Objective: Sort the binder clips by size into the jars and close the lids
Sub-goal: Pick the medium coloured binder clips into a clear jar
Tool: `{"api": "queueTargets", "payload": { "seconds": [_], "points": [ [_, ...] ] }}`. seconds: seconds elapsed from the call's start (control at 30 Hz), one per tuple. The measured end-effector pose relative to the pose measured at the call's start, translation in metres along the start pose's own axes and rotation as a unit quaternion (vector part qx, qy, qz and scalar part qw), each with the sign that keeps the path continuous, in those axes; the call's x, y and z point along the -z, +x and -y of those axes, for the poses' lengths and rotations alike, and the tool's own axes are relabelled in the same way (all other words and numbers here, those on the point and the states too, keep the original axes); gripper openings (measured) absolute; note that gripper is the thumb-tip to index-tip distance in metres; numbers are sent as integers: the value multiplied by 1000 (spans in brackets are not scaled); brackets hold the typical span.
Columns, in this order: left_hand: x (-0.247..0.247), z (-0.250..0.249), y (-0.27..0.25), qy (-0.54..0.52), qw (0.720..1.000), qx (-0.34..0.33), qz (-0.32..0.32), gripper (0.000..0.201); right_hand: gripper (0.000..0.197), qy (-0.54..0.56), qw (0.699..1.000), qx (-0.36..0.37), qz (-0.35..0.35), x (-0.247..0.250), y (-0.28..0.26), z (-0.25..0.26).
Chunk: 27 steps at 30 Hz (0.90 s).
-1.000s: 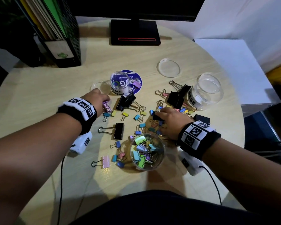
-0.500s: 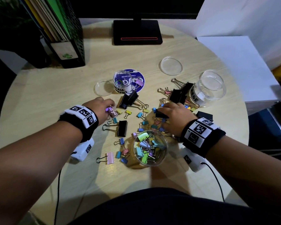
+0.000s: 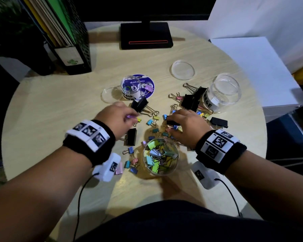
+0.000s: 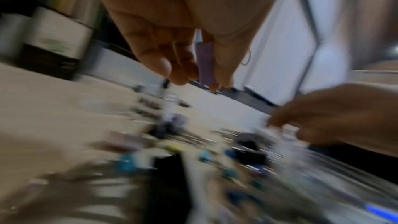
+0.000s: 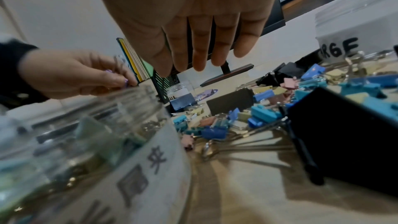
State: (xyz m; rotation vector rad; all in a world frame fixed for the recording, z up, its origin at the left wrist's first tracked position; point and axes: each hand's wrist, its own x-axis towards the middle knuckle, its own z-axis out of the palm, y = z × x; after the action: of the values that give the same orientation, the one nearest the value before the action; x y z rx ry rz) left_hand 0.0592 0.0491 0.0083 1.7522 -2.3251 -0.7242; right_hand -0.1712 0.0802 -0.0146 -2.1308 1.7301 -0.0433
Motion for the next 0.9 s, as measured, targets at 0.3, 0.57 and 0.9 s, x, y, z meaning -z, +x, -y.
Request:
{"api": "queueTargets", "payload": {
  "seconds": [0.3,0.57,0.9],
  "points": [
    [-42,-40,-21,141,971,-130,141,45,21,44,993,87,-71,-6,-13,8],
    [-10,-1,2,-114,993,-11,36,25,38,38,983,176,-26,-13,-35,17],
    [-17,47,37,162,980,43,103,26,20,-27,975,215,39,-19,-35,19]
  ]
}}
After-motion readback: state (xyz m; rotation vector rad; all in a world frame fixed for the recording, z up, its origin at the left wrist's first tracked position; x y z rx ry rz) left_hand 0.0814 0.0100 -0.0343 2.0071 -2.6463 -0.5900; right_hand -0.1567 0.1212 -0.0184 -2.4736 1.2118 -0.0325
